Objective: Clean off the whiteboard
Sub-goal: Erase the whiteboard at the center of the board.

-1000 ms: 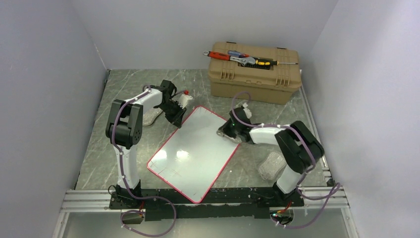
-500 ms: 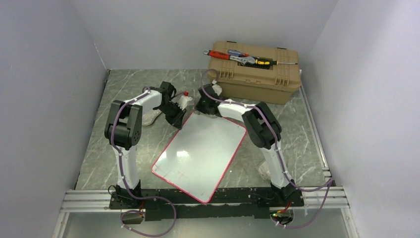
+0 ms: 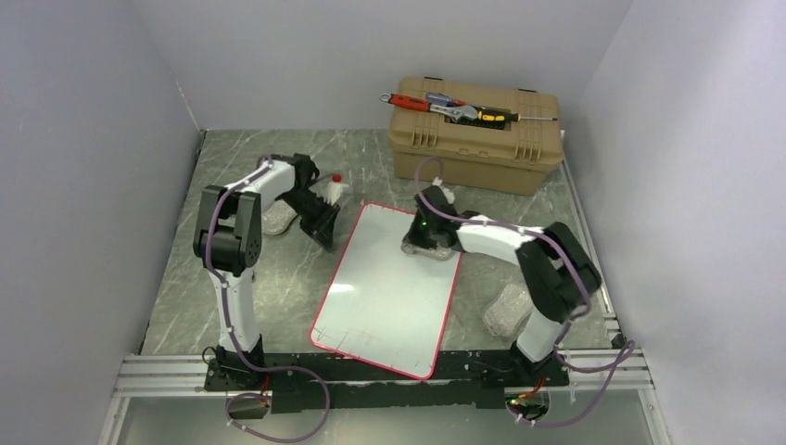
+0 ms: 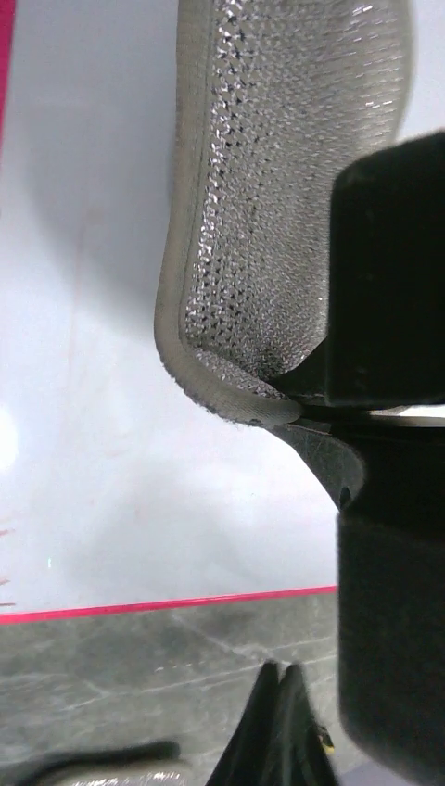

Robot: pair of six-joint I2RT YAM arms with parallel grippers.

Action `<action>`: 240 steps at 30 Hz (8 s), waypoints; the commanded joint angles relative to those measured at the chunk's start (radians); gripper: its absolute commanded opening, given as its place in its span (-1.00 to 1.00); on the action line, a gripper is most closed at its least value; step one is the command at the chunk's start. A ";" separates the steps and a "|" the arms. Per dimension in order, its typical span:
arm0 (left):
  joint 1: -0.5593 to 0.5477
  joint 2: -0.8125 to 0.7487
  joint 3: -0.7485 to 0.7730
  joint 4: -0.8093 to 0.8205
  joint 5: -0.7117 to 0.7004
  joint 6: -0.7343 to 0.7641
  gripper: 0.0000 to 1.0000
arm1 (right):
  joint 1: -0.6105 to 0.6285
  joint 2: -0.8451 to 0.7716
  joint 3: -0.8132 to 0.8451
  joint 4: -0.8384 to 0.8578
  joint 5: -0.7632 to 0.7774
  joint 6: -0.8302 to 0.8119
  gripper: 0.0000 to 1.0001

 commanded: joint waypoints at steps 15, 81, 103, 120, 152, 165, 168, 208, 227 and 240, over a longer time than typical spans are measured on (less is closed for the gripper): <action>0.124 0.053 0.255 0.067 0.063 -0.232 0.99 | -0.241 -0.216 -0.157 0.003 0.049 -0.075 -1.00; -0.072 0.178 0.147 0.098 -0.022 -0.229 -0.94 | -0.157 0.027 -0.248 0.078 0.059 0.080 -1.00; -0.063 0.172 0.156 0.091 -0.037 -0.272 -0.93 | -0.091 0.114 -0.076 0.068 -0.014 0.103 -1.00; -0.063 0.138 0.119 0.114 0.035 -0.267 -0.93 | -0.034 0.377 0.287 -0.002 0.084 0.098 -1.00; -0.094 0.142 0.082 0.174 0.002 -0.279 -0.66 | -0.044 0.408 0.289 -0.010 0.038 0.060 -1.00; -0.077 0.096 0.139 0.119 0.014 -0.275 -0.68 | -0.063 0.315 0.152 0.036 0.015 0.066 -1.00; -0.077 0.088 0.164 0.104 0.036 -0.287 -0.67 | -0.075 0.287 0.110 0.053 0.011 0.059 -1.00; -0.135 0.193 0.089 0.152 -0.077 -0.290 -0.63 | -0.045 0.394 0.247 0.034 0.026 0.060 -1.00; -0.193 0.079 0.080 0.185 -0.014 -0.271 -0.35 | -0.025 0.376 0.148 0.092 0.006 0.112 -1.00; -0.194 0.219 0.095 0.177 -0.164 -0.289 -0.39 | -0.131 0.207 0.012 0.087 -0.110 0.044 -1.00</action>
